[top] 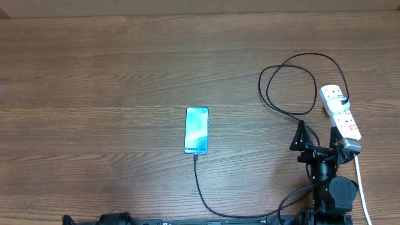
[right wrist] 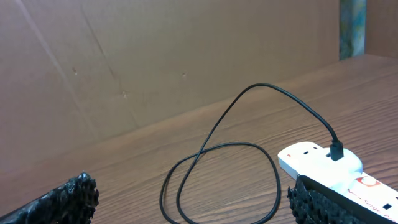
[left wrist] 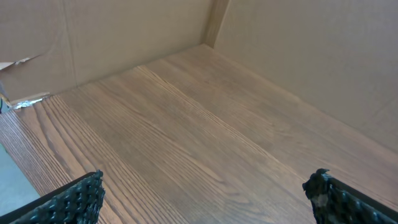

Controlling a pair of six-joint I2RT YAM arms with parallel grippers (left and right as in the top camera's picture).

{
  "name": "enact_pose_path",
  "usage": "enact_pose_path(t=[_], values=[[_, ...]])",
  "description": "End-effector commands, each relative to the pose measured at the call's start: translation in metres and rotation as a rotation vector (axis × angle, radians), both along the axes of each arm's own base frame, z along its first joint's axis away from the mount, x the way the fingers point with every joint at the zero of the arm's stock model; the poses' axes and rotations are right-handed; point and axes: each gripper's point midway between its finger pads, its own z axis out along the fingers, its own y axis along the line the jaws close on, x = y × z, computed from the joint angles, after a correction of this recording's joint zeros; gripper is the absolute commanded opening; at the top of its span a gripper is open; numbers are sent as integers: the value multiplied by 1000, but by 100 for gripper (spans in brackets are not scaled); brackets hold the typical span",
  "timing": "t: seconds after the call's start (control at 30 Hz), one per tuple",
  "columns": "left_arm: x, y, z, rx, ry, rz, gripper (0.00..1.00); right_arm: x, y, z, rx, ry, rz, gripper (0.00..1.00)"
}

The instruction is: Plug charger to phone and switch on socket

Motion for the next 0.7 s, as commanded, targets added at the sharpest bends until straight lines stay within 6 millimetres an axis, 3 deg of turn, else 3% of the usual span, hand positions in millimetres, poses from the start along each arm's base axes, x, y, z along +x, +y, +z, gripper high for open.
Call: enact_pose_path(t=[0.0, 0.37, 0.53, 0.67], values=[[-3, 0, 0, -1, -20, 7, 100, 0, 2, -3, -8, 1, 9, 100], [-3, 0, 0, -2, -20, 6, 100, 0, 2, -3, -8, 1, 9, 100], [26, -12, -4, -148, -96, -73, 100, 0, 2, -3, -8, 1, 9, 100], [70, -13, -20, -155, -85, -94, 100, 0, 2, -3, -8, 1, 9, 100]])
